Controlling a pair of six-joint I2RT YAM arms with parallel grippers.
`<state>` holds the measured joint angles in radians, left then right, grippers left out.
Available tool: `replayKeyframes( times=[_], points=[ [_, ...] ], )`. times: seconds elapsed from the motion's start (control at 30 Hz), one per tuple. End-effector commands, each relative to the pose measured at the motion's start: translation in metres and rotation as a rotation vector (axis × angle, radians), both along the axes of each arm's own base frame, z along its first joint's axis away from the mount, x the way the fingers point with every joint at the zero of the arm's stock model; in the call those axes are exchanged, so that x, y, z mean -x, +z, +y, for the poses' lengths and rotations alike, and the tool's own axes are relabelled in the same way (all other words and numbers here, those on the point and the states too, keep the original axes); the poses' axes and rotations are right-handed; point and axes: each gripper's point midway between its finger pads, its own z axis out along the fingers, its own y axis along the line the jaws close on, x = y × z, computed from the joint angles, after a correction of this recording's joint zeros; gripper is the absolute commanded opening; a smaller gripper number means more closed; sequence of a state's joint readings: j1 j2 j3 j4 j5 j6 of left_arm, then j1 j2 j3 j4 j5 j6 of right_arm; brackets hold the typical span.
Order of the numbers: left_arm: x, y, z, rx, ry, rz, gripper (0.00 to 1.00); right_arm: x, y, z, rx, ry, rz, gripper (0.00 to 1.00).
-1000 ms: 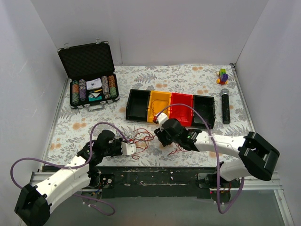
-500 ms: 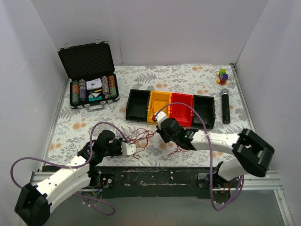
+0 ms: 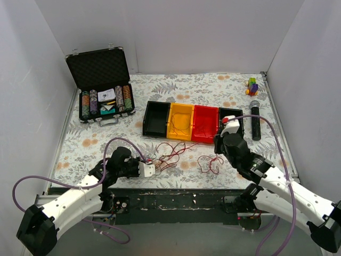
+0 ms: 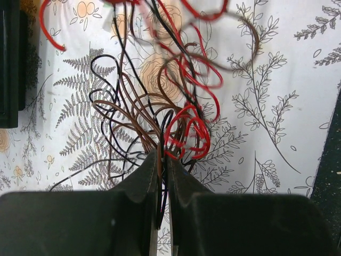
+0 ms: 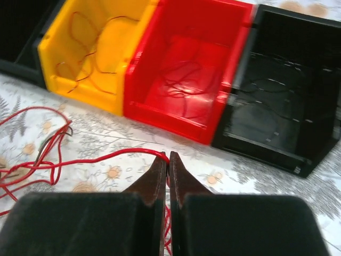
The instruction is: Untangle the cables
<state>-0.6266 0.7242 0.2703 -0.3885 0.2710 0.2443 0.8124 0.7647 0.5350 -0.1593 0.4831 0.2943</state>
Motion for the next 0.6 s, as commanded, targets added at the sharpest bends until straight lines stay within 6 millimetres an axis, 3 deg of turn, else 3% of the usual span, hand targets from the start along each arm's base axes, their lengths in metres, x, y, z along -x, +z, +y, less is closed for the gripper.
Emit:
replayKeyframes(
  times=[0.0,0.2,0.57],
  points=[
    [0.012,-0.013,0.011,-0.069,-0.024,0.046,0.00,-0.009,0.043,-0.059,-0.064,-0.322,-0.069,0.01],
    [0.019,-0.025,0.021,-0.125,-0.044,0.050,0.00,-0.008,0.102,-0.136,-0.095,-0.668,-0.157,0.01],
    [0.021,-0.029,0.029,-0.148,-0.039,0.040,0.00,0.000,0.159,-0.172,-0.154,-0.820,-0.286,0.01]
  ],
)
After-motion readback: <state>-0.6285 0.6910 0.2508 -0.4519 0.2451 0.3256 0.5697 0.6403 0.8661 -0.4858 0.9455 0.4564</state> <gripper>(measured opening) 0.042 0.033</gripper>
